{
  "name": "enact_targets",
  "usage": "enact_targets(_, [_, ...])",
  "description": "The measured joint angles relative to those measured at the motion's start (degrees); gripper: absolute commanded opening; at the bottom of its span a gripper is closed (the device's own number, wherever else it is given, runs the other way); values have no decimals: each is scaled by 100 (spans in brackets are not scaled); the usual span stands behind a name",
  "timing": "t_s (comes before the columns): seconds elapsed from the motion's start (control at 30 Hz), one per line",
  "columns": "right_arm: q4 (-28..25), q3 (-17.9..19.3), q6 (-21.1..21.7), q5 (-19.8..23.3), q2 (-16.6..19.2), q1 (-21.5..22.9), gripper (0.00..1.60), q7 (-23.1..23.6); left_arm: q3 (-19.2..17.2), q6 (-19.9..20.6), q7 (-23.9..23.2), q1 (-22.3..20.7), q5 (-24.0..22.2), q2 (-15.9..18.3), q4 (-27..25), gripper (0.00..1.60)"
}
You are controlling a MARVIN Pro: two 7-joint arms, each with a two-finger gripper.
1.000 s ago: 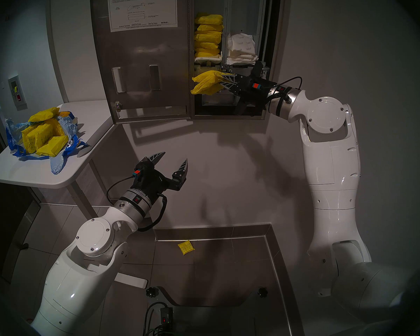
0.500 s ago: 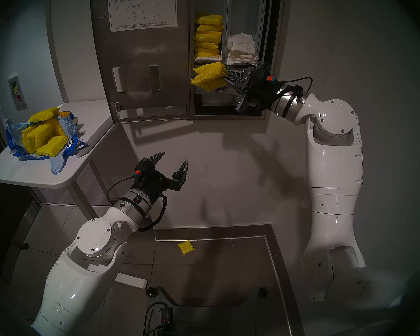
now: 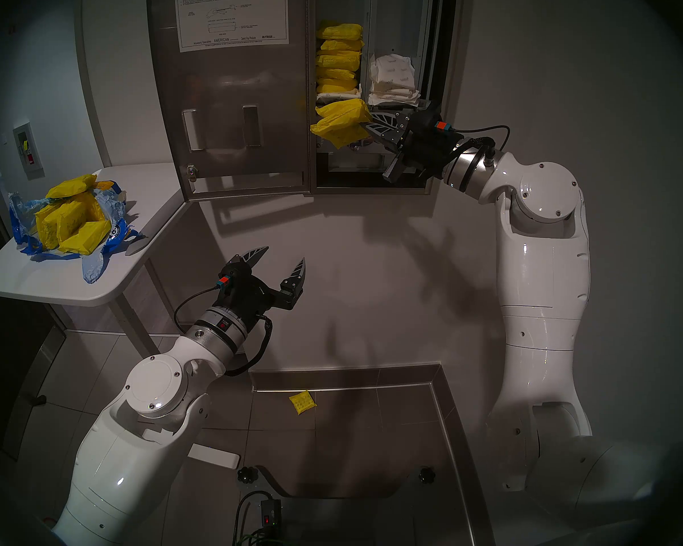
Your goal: Open the dispenser door, put the pads inside, close the door
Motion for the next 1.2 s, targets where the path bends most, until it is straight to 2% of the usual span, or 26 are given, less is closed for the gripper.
enact_targets(0.2, [2, 4, -35, 1, -10, 0, 0, 16, -5, 0, -7, 0, 2, -14, 1, 160])
enact_targets(0.5, [193, -120, -339, -66, -57, 175, 0, -82, -11, 1, -19, 1, 10, -31, 3, 160])
enact_targets(0.8, [362, -189, -595, -281, -174, 420, 0, -378, -18, 2, -30, 1, 19, -47, 6, 160])
enact_targets(1.2, [615, -185, -1076, -653, -344, 898, 0, -999, -28, 6, -46, 1, 33, -68, 11, 160])
